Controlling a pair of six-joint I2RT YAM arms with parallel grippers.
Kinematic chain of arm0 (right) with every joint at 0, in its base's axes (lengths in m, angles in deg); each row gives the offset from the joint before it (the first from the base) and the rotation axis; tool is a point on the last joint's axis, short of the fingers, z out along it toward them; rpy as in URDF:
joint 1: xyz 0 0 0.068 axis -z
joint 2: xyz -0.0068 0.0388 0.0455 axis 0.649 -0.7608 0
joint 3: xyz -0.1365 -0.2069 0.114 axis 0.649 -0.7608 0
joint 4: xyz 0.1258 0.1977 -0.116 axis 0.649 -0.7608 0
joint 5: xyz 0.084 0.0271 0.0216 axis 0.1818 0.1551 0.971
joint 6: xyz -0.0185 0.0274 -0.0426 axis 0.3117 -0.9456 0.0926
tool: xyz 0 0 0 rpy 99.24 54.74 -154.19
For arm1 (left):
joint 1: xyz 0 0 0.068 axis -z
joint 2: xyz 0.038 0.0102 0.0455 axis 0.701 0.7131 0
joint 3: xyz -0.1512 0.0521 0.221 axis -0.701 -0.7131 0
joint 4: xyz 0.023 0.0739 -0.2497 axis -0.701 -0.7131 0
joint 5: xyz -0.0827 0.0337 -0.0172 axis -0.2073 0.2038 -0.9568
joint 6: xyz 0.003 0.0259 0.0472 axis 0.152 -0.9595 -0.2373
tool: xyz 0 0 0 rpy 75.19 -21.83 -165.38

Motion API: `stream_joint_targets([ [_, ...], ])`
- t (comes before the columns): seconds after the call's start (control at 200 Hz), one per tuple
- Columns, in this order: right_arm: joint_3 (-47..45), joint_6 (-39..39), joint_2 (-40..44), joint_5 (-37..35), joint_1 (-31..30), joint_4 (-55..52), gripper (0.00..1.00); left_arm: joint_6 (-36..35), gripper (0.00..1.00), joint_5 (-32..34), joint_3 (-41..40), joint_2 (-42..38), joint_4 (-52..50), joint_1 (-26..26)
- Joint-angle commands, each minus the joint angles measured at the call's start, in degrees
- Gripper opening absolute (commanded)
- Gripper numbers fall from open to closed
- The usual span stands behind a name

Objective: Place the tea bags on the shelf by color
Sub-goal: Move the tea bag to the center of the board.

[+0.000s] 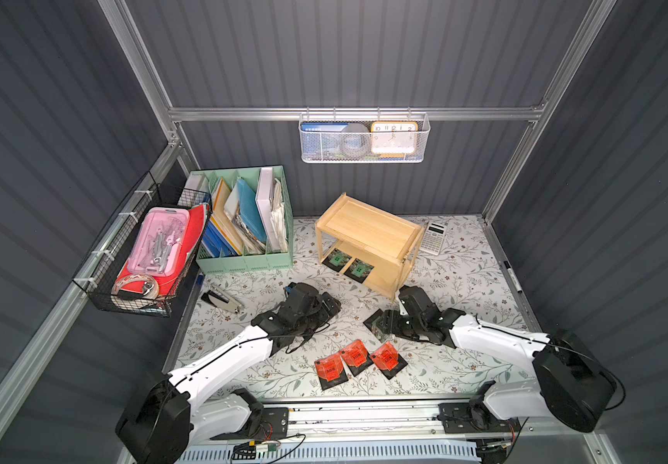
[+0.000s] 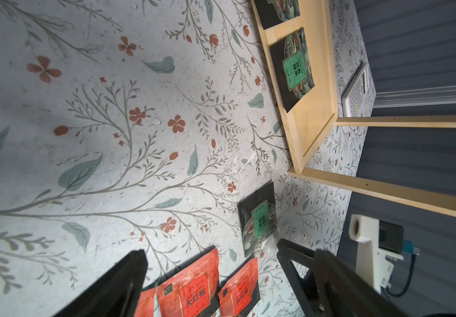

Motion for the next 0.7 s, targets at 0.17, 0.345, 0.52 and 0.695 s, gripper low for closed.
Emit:
stream_joint_targets([
  [0.17,1.92,5.96,-1.05,-7.71,-6.06,-2.29,0.70,0.27,1.00,-0.88,-0.83,-0.64,-0.74,0.24],
  [0.345,6.67,8.21,-6.68,-11.23,-8.23,-6.24,0.71,-0.01,1.00,-0.63,-0.93,-2.36,-2.57,0.23],
  [0.52,10.44,8.08,-10.95,-15.74,-8.44,-9.18,0.71,0.07,1.00,-0.07,-1.27,-4.61,-4.31,0.18],
  [0.695,13.39,8.53,-14.97,-16.77,-8.43,-10.22,0.72,0.15,1.00,0.82,-1.54,-6.86,-6.39,0.24],
])
